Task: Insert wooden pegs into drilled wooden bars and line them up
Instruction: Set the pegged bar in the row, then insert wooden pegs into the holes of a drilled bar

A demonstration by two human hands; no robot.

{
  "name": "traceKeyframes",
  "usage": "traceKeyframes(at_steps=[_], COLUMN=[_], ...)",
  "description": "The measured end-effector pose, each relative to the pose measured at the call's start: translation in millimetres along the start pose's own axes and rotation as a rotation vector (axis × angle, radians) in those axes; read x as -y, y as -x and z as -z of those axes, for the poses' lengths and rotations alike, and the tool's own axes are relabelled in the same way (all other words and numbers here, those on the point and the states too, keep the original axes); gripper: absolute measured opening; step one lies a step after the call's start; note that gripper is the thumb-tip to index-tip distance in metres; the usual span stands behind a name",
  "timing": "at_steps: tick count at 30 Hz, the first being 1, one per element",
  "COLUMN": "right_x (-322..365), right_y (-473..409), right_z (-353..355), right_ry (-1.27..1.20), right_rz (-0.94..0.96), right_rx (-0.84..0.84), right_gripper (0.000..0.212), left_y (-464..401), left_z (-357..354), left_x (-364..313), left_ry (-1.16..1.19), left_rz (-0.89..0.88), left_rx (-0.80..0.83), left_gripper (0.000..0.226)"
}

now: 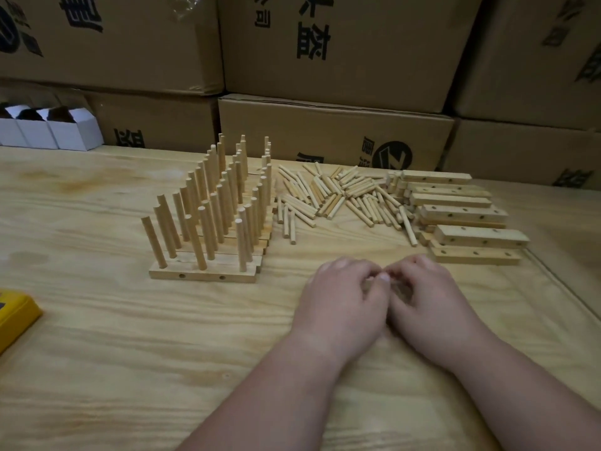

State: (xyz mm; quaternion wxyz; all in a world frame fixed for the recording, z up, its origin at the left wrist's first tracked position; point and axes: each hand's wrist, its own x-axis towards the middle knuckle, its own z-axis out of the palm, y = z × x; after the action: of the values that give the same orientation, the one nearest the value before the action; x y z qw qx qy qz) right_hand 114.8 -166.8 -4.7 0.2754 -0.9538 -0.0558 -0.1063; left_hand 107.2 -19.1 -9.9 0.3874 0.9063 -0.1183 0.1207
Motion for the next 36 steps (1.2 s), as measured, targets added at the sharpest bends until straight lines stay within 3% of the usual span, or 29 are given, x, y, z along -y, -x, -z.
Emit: traceKeyframes(at_steps=[5, 11, 15, 18, 23, 27, 32, 36], right_x=[-29, -40, -31, -16, 4, -18, -22, -21], right_y=[-8, -28, -29, -20, -12, -28, -31, -31], right_z=[11, 15, 12, 2, -14, -4, -2, -5], right_ry=[-0.047, 0.19, 0.299, 0.353, 0.073, 0.179, 0.225, -0.063], right_rz=[-0.196, -0.34, -0.373, -0.244, 0.227, 0.086, 0.039, 0.089], right_rx=[-0.161, -0.129, -0.066, -0.078, -0.138, -0.083, -0.055, -0.109], right_gripper=[0.029, 0.056, 0.06, 0.055, 0.044, 0.054, 0.036, 0.022], left_y=[-2, -2, -7, -7, -11, -7, -8, -12], left_z=[-6, -4, -5, -6, -9, -11, -5, -1], left_x=[0, -1, 0, 3, 5, 4, 2, 6], left_ry=[-0.187, -0.004, 0.094, 0.09, -0.025, -0.101, 0.109, 0.278], left_rz=[-0.028, 0.014, 0.12, 0.124, 0.114, 0.119, 0.167, 0.289], left_rx=[0.119, 0.059, 0.044, 0.06, 0.009, 0.012, -0.156, -0.208], left_gripper=[0.042, 0.038, 0.045, 0.051, 0.052, 0.057, 0.053, 0.068])
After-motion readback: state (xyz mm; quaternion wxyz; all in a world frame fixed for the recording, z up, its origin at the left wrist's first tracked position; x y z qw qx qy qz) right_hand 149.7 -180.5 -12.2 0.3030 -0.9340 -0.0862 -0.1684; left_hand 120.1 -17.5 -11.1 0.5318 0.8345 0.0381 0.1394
